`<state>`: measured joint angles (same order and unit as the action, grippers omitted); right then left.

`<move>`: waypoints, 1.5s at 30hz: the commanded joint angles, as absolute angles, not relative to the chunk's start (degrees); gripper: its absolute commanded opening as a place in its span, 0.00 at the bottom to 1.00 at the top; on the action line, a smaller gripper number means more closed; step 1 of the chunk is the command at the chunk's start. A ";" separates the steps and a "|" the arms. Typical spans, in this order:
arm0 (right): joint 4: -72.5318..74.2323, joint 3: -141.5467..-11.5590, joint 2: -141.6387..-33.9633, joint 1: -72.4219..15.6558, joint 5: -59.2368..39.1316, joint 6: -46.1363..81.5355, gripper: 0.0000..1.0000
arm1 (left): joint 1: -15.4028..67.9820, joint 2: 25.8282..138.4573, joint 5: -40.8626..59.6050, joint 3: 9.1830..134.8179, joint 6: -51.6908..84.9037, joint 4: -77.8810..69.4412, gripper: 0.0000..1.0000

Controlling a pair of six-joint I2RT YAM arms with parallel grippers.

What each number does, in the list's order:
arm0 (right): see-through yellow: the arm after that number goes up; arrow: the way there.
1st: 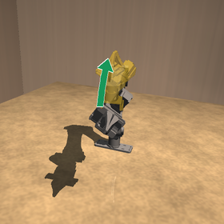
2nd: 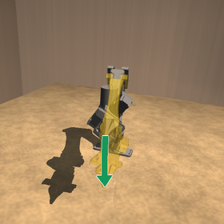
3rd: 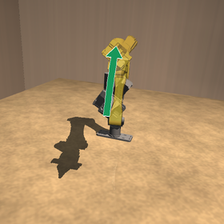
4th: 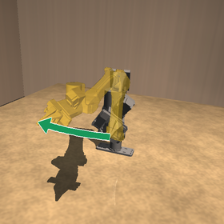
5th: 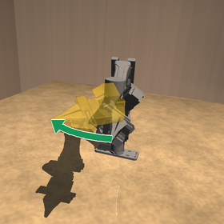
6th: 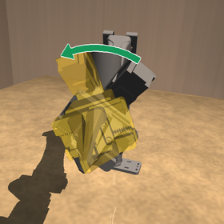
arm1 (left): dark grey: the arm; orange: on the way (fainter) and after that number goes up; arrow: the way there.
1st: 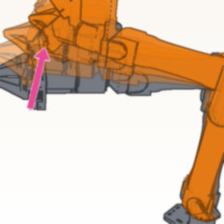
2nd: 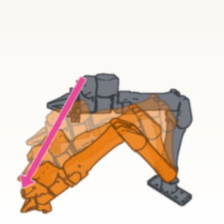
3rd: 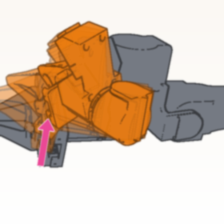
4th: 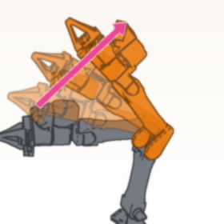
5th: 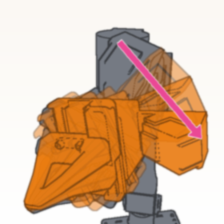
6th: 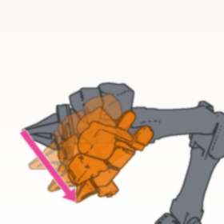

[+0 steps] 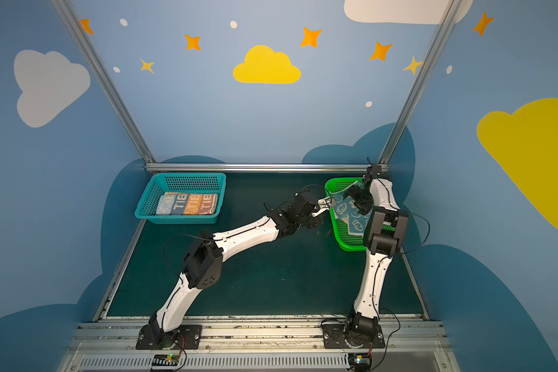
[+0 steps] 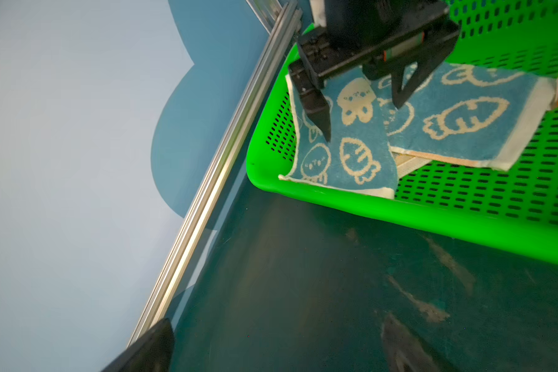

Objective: Fold and stack the towels

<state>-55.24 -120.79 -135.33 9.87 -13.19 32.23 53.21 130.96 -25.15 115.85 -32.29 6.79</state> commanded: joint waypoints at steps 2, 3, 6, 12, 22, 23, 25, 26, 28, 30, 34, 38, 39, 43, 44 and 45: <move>-57.91 -123.29 -137.60 9.58 -15.11 32.77 0.67 | 52.78 129.24 -24.33 117.77 -29.10 7.14 1.00; -57.68 -123.24 -137.84 9.58 -15.12 32.74 0.61 | 52.91 129.18 -24.43 117.51 -29.10 7.50 0.99; -57.28 -123.19 -138.01 9.70 -15.47 32.61 0.36 | 53.47 128.44 -25.02 116.06 -29.30 7.81 1.00; -56.24 -120.52 -133.25 9.50 -16.79 32.24 0.01 | 53.79 124.00 -27.68 111.18 -27.13 8.43 0.99; -64.82 -121.92 -117.20 1.58 -14.52 28.16 0.00 | 53.57 109.84 -32.08 102.92 -13.66 15.79 0.99; -65.64 -122.51 -115.70 0.19 -14.29 27.68 0.00 | 53.46 107.81 -32.16 101.10 -12.32 15.86 1.00; -66.31 -123.65 -112.03 -3.27 -14.30 24.94 0.00 | 53.14 103.19 -32.57 96.66 -9.15 16.76 1.00; -66.18 -123.90 -110.71 -5.00 -14.40 24.09 0.00 | 52.99 101.10 -33.18 94.72 -7.99 17.00 1.00; -64.83 -123.95 -107.83 -9.13 -14.50 23.16 0.00 | 52.90 95.69 -34.80 89.38 -5.44 17.05 1.00; -63.35 -124.79 -105.85 -13.76 -13.66 21.92 0.00 | 52.56 90.54 -35.77 84.22 -3.01 17.04 1.00; -63.34 -132.07 -105.44 -23.83 -11.87 23.81 0.00 | 51.06 79.68 -36.46 75.14 2.10 17.25 0.99; -65.12 -141.68 -107.91 -31.07 -11.42 23.53 0.00 | 49.03 71.14 -36.08 69.10 5.23 18.25 1.00; -64.94 -143.31 -108.70 -32.02 -13.45 24.13 0.00 | 48.67 69.24 -36.17 67.90 5.68 18.54 1.00; -63.10 -144.93 -111.16 -35.68 -17.21 26.64 0.00 | 48.34 63.23 -37.19 64.15 7.52 19.93 0.99; -62.08 -144.85 -111.81 -36.18 -18.23 27.40 0.00 | 48.25 61.58 -37.82 62.97 8.07 20.06 0.99; -61.57 -144.89 -112.67 -36.42 -19.08 27.82 0.00 | 48.13 60.34 -38.11 61.83 8.33 19.99 0.99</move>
